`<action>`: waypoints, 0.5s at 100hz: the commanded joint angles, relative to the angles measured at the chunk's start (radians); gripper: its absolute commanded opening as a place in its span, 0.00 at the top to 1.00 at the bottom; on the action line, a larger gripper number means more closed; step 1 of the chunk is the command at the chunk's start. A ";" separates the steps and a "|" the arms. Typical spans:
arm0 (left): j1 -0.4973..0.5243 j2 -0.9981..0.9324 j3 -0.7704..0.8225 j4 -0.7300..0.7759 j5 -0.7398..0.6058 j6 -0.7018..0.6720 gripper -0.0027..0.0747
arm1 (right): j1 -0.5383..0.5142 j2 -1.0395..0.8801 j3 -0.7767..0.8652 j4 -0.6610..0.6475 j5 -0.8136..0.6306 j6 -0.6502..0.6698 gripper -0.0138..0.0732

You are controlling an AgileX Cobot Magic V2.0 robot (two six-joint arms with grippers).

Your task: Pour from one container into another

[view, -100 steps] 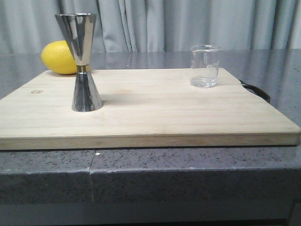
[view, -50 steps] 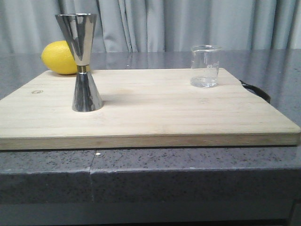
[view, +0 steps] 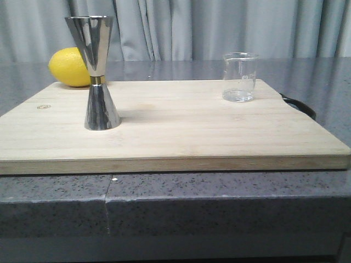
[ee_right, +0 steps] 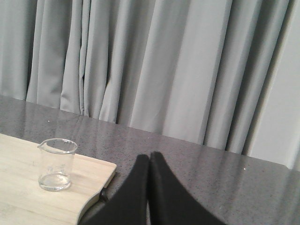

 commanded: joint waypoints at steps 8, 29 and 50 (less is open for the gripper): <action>0.003 -0.044 0.035 0.007 0.006 0.001 0.99 | 0.001 0.007 -0.027 0.014 -0.054 0.000 0.93; 0.003 -0.042 0.035 -0.005 0.032 0.001 0.99 | 0.001 0.007 -0.027 0.014 -0.054 0.000 0.93; 0.003 -0.042 0.035 -0.005 0.032 0.001 0.99 | 0.001 0.007 -0.027 0.014 -0.054 0.000 0.93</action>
